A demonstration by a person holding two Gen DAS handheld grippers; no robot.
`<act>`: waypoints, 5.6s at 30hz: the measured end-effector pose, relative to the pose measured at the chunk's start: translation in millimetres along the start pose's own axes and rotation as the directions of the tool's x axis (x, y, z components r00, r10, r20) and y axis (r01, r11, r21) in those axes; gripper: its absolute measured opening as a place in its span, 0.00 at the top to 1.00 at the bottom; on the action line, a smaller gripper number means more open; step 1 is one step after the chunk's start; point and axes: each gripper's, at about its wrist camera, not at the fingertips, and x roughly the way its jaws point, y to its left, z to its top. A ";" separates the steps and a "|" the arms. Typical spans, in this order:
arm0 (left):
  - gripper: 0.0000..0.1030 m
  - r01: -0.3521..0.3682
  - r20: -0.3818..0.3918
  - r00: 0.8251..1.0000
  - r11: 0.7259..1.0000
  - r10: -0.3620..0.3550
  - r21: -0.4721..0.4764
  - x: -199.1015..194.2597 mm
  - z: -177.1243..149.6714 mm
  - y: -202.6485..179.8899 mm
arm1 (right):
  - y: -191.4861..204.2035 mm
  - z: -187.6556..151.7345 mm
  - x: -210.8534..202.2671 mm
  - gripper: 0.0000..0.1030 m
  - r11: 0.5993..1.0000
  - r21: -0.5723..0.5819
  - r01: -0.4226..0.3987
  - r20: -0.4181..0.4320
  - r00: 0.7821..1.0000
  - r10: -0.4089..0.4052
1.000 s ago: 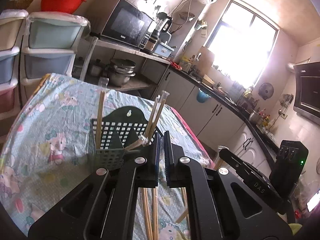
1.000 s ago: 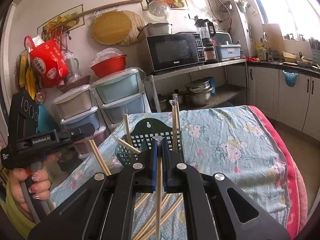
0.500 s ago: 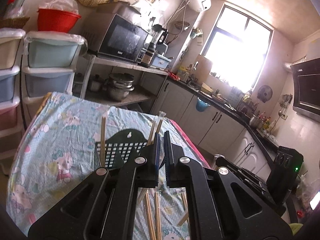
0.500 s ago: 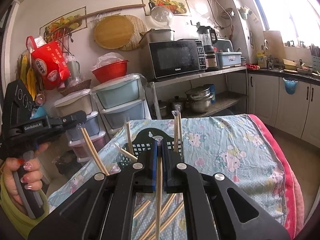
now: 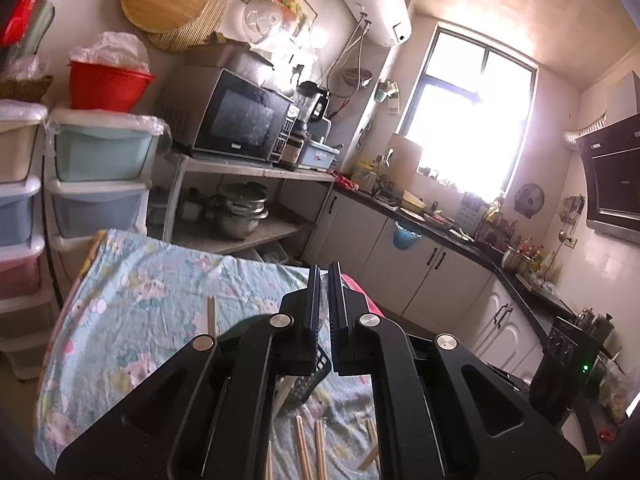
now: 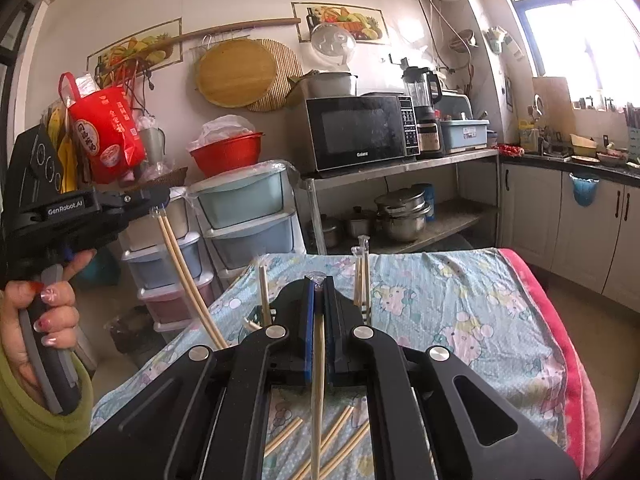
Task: Organize utensils
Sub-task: 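Lift the chopsticks with the right tool and lower them into the caddy, then open the right tool to release the chopsticks into the caddy, then withdraw both open tools from the caddy toward the cloth, then lower the right tool toward the next chopstick pair on the cloth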
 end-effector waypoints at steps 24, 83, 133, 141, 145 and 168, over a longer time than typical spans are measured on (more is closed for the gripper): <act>0.98 -0.095 0.105 0.990 0.994 0.089 0.056 20.8 44.2 -0.8 | 8.5 62.7 20.7 0.96 0.999 -0.050 0.016 0.136 0.991 -0.009; 0.87 -0.137 -0.037 0.990 0.990 0.136 -0.030 74.1 -31.6 49.6 | -32.1 7.2 99.2 0.80 0.995 -0.003 0.103 0.131 0.986 -0.102; 0.10 -0.194 -0.102 0.976 0.981 0.191 -0.026 28.6 -99.4 39.1 | -18.6 -42.2 44.6 0.53 0.996 -0.012 0.088 -0.023 0.996 -0.088; 0.10 -0.205 -0.137 0.970 0.979 0.201 -0.014 29.8 -113.9 40.6 | -20.5 -62.2 42.8 0.52 0.996 -0.008 0.088 -0.082 0.993 -0.088; 0.10 -0.209 -0.149 0.967 0.978 0.205 -0.012 30.7 -119.7 40.8 | -21.6 -70.1 42.8 0.52 0.996 -0.003 0.089 -0.110 0.990 -0.089; 0.11 -0.194 -0.329 0.921 0.978 0.207 0.070 58.6 -173.6 34.2 | -37.0 -110.5 57.2 0.52 0.995 0.034 0.096 -0.297 0.951 -0.081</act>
